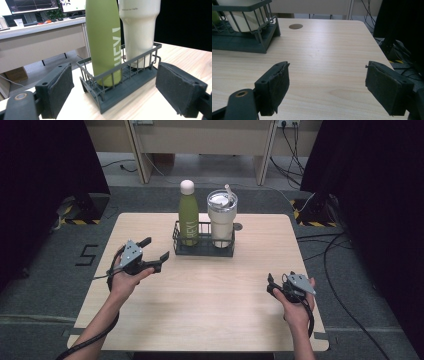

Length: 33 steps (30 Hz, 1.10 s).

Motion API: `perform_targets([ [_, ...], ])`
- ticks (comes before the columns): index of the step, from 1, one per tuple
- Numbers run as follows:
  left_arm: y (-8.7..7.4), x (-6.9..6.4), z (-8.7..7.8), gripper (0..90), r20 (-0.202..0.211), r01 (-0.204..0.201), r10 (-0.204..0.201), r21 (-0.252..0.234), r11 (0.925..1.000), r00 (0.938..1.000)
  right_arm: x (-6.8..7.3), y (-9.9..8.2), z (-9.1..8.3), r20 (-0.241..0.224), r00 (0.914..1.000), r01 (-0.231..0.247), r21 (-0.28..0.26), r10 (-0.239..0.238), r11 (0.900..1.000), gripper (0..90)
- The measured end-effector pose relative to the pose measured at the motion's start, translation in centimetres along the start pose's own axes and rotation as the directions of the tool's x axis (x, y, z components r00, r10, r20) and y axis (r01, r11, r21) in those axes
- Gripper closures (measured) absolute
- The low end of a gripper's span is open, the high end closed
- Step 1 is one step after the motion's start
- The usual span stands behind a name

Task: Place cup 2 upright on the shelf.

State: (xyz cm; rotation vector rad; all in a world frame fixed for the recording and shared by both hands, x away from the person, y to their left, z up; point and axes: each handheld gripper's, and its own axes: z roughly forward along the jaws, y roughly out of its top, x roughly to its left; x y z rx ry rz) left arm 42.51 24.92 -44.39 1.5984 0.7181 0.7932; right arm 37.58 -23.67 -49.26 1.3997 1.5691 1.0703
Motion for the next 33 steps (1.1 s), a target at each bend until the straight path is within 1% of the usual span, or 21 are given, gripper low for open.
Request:
perform_targets([
  [3,-0.7,-0.1,-0.9,13.9,-0.003,0.002,-0.002,0.008,1.0000,1.0000,0.0,0.0,0.0,-0.001,1.0000,0.001,-0.001,-0.001,1.0000,19.5],
  [5,-0.9,-0.1,-1.2,13.9,-0.003,0.003,-0.003,0.010,0.9999,1.0000,0.0,0.0,0.0,-0.001,1.0000,0.002,-0.001,-0.002,1.0000,19.5],
  [6,-1.4,-0.2,-1.8,13.9,-0.006,0.005,-0.005,0.014,0.9999,1.0000,0.0,0.0,0.0,-0.001,1.0000,0.001,-0.001,-0.001,1.0000,19.4],
  [8,-1.6,-0.2,-2.0,13.9,-0.008,0.006,-0.006,0.016,0.9999,1.0000,0.0,0.0,0.0,-0.001,1.0000,0.001,0.000,-0.001,1.0000,19.5],
  [9,-1.9,-0.2,-2.4,13.9,-0.014,0.011,-0.011,0.016,0.9998,0.9998,0.0,0.0,0.0,-0.001,1.0000,-0.001,0.000,0.001,1.0000,19.5],
  [10,-1.9,-0.2,-2.4,13.9,-0.014,0.011,-0.011,0.016,0.9998,0.9998,0.0,0.0,0.0,0.000,1.0000,-0.001,0.000,0.001,1.0000,19.5],
  [11,-2.2,-0.2,-2.9,13.9,-0.020,0.016,-0.016,0.016,0.9998,0.9997,0.0,0.0,0.0,-0.001,1.0000,0.000,0.001,0.000,1.0000,19.5],
  [15,-2.6,-0.2,-3.5,13.9,-0.025,0.014,-0.013,0.020,0.9997,0.9996,0.1,0.0,0.0,-0.002,1.0000,0.000,0.000,0.000,1.0000,19.5],
  [18,-3.1,-0.1,-4.4,13.9,-0.035,0.022,-0.021,0.024,0.9995,0.9992,0.1,-0.1,0.0,0.000,1.0000,-0.002,0.000,0.002,1.0000,19.5],
  [20,-3.2,-0.1,-4.5,13.9,-0.037,0.023,-0.022,0.024,0.9995,0.9991,0.1,-0.1,0.0,-0.001,1.0000,-0.002,0.000,0.002,1.0000,19.5],
  [21,-3.5,-0.1,-4.8,13.9,-0.047,0.020,-0.019,0.025,0.9995,0.9987,0.1,-0.1,0.0,-0.001,1.0000,0.000,0.001,0.000,1.0000,19.5],
  [22,-3.5,-0.1,-4.8,13.9,-0.047,0.020,-0.019,0.025,0.9995,0.9987,0.1,-0.1,0.0,0.000,1.0000,0.000,0.001,0.000,1.0000,19.5],
  [25,-4.1,-0.2,-5.1,13.9,-0.054,0.038,-0.036,0.030,0.9988,0.9979,0.1,-0.1,0.0,-0.001,1.0000,-0.004,0.001,0.004,1.0000,19.5],
  [28,-4.7,-0.4,-5.4,13.9,-0.054,0.046,-0.044,0.036,0.9983,0.9976,0.1,-0.1,0.0,-0.002,1.0000,-0.003,0.002,0.003,1.0000,19.5],
  [29,-5.0,-0.5,-5.5,13.9,-0.050,0.059,-0.057,0.039,0.9975,0.9971,0.1,-0.1,0.0,-0.002,1.0000,-0.003,0.002,0.003,1.0000,19.5],
  [30,-5.5,-0.6,-5.8,13.9,-0.059,0.065,-0.062,0.042,0.9970,0.9963,0.1,-0.2,0.0,-0.001,1.0000,-0.005,0.002,0.005,1.0000,19.5],
  [32,-5.7,-0.7,-6.0,13.9,-0.062,0.070,-0.067,0.044,0.9966,0.9958,0.0,-0.2,0.0,0.000,1.0000,-0.001,0.001,0.001,1.0000,19.4],
  [33,-6.2,-0.9,-6.2,14.0,-0.057,0.082,-0.079,0.053,0.9953,0.9952,0.1,-0.2,0.0,-0.001,1.0000,-0.005,0.002,0.005,1.0000,19.2],
])
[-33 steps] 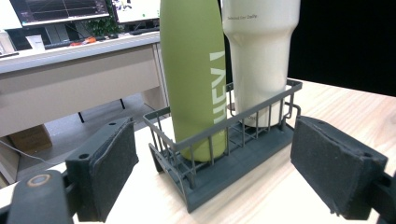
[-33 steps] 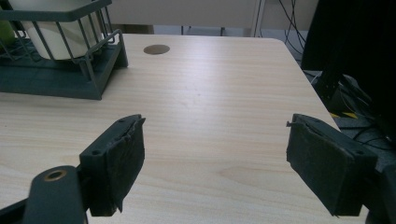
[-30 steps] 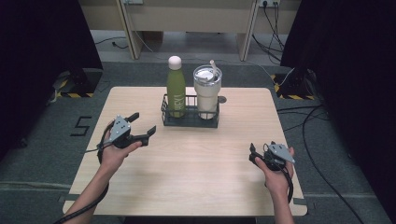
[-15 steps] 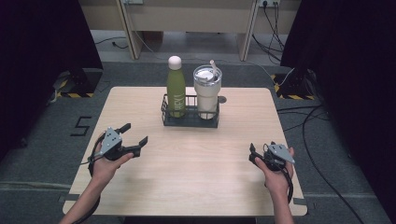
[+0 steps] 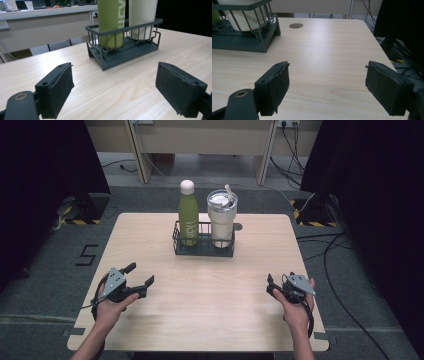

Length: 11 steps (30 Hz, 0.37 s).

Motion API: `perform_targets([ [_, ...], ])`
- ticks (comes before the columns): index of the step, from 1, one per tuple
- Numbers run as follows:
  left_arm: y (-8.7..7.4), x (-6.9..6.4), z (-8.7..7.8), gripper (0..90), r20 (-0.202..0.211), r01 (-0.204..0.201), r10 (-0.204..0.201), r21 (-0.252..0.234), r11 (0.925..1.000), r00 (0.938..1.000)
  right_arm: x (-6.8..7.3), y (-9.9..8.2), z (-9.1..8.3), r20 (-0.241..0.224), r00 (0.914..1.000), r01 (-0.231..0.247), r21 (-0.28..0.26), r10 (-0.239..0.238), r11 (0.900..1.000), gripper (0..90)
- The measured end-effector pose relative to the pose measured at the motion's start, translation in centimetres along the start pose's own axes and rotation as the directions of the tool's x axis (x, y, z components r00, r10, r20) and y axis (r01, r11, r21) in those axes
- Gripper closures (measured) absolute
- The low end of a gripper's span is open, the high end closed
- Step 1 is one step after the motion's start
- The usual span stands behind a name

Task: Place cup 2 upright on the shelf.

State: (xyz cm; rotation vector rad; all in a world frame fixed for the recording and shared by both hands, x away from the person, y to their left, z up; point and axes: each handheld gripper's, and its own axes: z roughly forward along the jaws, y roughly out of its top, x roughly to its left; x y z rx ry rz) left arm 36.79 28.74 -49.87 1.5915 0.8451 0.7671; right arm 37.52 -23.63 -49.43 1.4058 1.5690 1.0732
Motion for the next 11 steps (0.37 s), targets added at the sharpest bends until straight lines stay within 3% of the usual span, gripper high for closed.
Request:
perform_targets([
  [11,-0.42,-0.38,-0.05,14.1,0.003,0.002,-0.002,0.005,1.0000,1.0000,-0.06,0.07,0.01,-0.004,1.0000,0.001,-0.009,-0.001,1.0000,16.1],
])
